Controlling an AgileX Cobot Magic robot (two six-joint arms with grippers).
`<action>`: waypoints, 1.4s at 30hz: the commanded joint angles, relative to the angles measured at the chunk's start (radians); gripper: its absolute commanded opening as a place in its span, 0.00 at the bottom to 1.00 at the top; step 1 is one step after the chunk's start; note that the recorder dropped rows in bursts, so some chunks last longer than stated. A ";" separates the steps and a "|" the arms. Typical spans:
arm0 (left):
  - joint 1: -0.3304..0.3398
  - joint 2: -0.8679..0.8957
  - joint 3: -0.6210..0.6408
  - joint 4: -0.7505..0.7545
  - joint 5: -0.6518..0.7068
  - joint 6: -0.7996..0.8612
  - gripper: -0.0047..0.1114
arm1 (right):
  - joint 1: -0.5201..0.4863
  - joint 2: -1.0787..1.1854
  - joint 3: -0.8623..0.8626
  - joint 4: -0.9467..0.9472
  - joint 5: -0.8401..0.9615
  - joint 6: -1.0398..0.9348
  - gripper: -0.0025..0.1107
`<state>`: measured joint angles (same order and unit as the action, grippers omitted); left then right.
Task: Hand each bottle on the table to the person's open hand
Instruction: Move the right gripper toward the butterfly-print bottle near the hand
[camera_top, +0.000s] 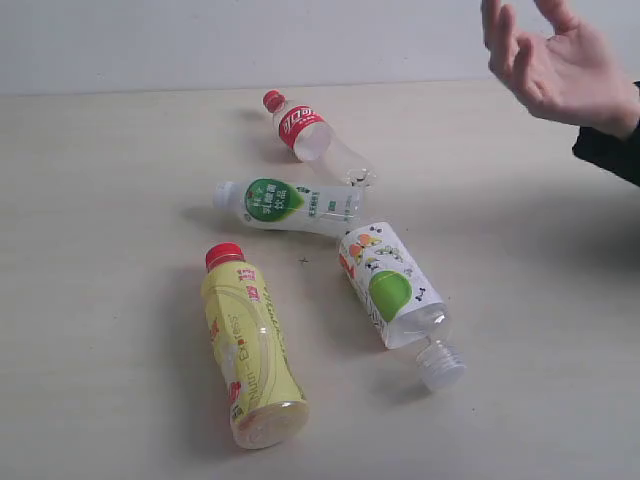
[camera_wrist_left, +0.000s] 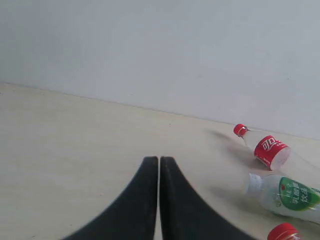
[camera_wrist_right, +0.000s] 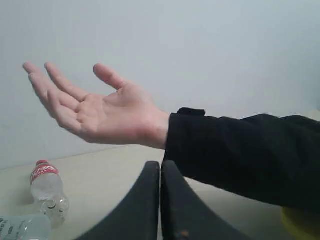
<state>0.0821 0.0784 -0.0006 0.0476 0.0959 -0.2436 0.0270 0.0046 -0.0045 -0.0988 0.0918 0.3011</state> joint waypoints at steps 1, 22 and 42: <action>0.002 0.005 0.001 -0.006 -0.009 0.000 0.07 | -0.004 -0.005 0.004 0.002 -0.004 -0.003 0.03; 0.002 0.005 0.001 -0.006 -0.009 0.000 0.07 | -0.004 -0.005 0.004 0.271 -0.166 0.213 0.03; 0.002 0.005 0.001 -0.006 -0.009 0.000 0.07 | -0.004 0.137 -0.156 -0.097 -0.348 0.402 0.02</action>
<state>0.0821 0.0784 -0.0006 0.0476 0.0959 -0.2436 0.0270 0.0671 -0.0753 0.0315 -0.2417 0.6195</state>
